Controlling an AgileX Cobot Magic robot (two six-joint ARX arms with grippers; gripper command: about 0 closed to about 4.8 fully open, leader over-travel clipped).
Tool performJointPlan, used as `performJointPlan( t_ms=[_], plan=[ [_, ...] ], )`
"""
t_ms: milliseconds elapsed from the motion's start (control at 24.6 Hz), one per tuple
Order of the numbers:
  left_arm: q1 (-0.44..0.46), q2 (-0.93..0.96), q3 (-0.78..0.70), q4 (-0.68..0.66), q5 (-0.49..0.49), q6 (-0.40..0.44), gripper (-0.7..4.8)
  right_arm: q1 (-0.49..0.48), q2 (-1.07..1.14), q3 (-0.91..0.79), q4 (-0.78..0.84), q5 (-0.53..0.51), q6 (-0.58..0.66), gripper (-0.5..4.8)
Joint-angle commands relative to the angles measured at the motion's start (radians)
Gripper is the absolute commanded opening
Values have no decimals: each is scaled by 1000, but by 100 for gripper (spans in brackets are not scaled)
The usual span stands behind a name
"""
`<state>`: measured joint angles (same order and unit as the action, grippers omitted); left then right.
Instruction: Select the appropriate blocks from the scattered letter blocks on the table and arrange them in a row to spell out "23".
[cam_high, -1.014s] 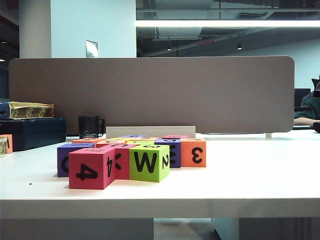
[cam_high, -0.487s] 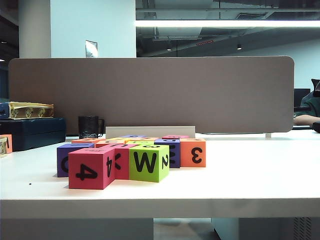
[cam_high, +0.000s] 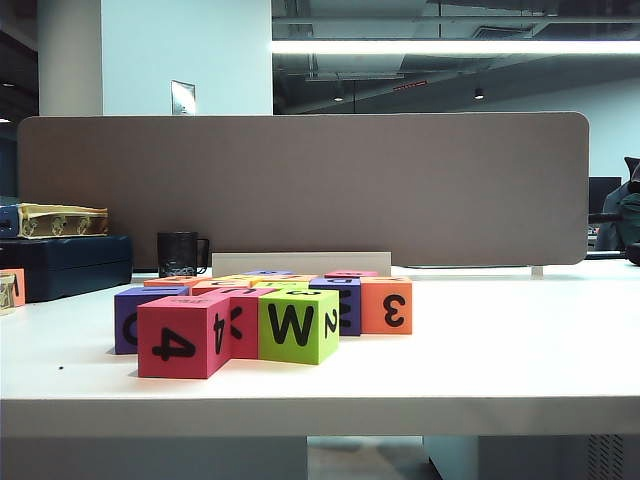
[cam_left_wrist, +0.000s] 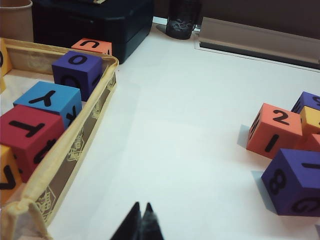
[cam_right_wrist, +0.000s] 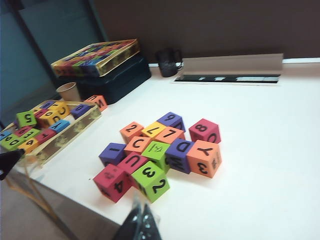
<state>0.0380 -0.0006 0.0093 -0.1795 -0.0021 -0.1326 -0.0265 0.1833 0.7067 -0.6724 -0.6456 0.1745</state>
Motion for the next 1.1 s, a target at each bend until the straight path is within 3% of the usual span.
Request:
performJointPlan(
  t_ms=[41, 446, 730, 933, 1095],
  plan=[
    [0, 0, 2, -8, 8, -6, -6, 1, 2, 5, 11, -52, 0, -1],
    [0, 0, 2, -8, 16, 4, -6, 1, 2, 5, 10, -93, 0, -1],
    [-1, 0, 32, -10, 218, 0, -6, 1, 1, 5, 3, -93, 0, -1],
    [-1, 2, 138, -39, 224, -80, -6, 1, 1, 4, -37, -93, 0, -1],
    [-1, 11, 219, -45, 232, -89, -6, 1, 1, 4, -34, -93, 0, -1]
  ],
)
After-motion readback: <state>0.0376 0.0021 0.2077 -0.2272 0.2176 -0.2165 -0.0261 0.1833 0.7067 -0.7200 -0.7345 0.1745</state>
